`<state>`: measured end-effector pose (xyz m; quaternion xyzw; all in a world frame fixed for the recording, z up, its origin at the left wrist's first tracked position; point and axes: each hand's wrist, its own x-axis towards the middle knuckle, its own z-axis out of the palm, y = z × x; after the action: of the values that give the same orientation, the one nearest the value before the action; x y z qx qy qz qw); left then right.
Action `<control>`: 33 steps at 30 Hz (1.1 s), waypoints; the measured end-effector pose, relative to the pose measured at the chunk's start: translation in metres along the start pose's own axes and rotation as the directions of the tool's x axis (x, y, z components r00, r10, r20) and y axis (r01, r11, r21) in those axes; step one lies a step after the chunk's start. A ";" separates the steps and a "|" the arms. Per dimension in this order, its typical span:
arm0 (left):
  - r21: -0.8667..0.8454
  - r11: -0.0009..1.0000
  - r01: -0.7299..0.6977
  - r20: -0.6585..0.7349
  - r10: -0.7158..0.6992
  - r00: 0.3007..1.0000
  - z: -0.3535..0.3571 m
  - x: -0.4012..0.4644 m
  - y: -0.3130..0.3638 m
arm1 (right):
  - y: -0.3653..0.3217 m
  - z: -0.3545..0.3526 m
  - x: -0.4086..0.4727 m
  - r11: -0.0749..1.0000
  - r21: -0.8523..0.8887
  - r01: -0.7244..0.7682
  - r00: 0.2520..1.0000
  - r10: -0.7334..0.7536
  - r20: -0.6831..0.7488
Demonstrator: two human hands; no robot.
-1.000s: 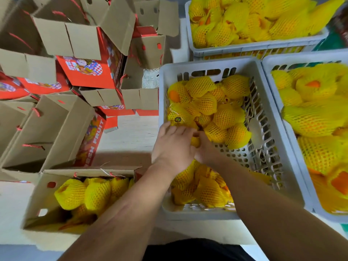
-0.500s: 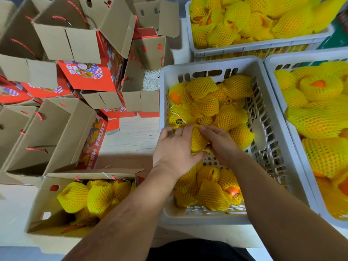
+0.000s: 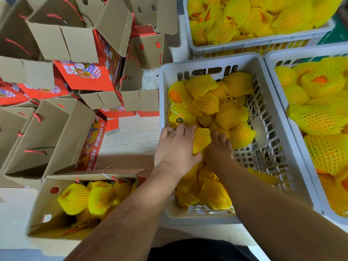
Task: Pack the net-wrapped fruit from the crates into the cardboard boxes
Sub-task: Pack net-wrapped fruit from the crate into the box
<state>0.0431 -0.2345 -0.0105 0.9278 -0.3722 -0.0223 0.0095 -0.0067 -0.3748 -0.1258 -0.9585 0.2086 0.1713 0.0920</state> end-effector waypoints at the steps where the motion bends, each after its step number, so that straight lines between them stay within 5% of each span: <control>1: -0.006 1.000 -0.002 -0.007 0.002 1.000 0.000 0.000 0.000 | 0.001 0.000 0.001 1.000 -0.018 -0.001 1.000 0.000 -0.017; 6: -0.082 0.997 -0.007 -0.054 0.002 0.999 0.001 0.000 -0.002 | 0.010 -0.009 -0.005 1.000 -0.005 -0.017 0.985 0.016 -0.170; 14: -0.509 0.860 -0.033 -0.205 -0.084 0.975 -0.004 -0.005 -0.008 | 0.021 -0.038 -0.011 0.991 0.117 0.065 0.953 -0.027 -0.301; 19: -0.795 0.606 -0.021 -0.171 -0.191 0.967 -0.009 -0.028 -0.018 | -0.004 -0.054 -0.027 0.932 0.069 0.356 0.822 -0.277 -0.498; 21: -0.885 0.466 0.007 -0.106 -0.215 0.971 -0.012 -0.043 -0.027 | -0.020 -0.055 -0.032 0.944 0.071 0.322 0.906 -0.285 -0.313; 23: -0.945 0.328 0.008 -0.066 -0.214 0.975 -0.018 -0.061 -0.039 | -0.035 -0.052 -0.033 0.979 0.052 0.199 0.977 -0.194 -0.090; 25: -0.966 0.257 0.001 -0.056 -0.218 0.974 -0.025 -0.080 -0.053 | -0.042 -0.052 -0.036 0.996 0.065 0.066 0.997 -0.064 -0.037; 27: -0.974 0.225 0.009 -0.044 -0.230 0.972 -0.033 -0.100 -0.073 | -0.049 -0.058 -0.046 0.950 0.306 -0.066 0.992 0.095 -0.080; 30: -0.985 0.173 0.004 -0.044 -0.272 0.961 -0.040 -0.137 -0.119 | -0.065 -0.077 -0.071 0.680 0.702 -0.210 0.928 0.365 -0.077; 33: -0.991 0.130 0.034 -0.011 -0.331 0.944 -0.043 -0.181 -0.175 | -0.102 -0.102 -0.107 0.639 0.757 -0.133 0.842 0.476 -0.254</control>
<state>0.0352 0.0167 0.0323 0.7314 -0.1472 -0.1527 0.6481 -0.0245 -0.2696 0.0180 -0.8076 0.4362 -0.1264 0.3763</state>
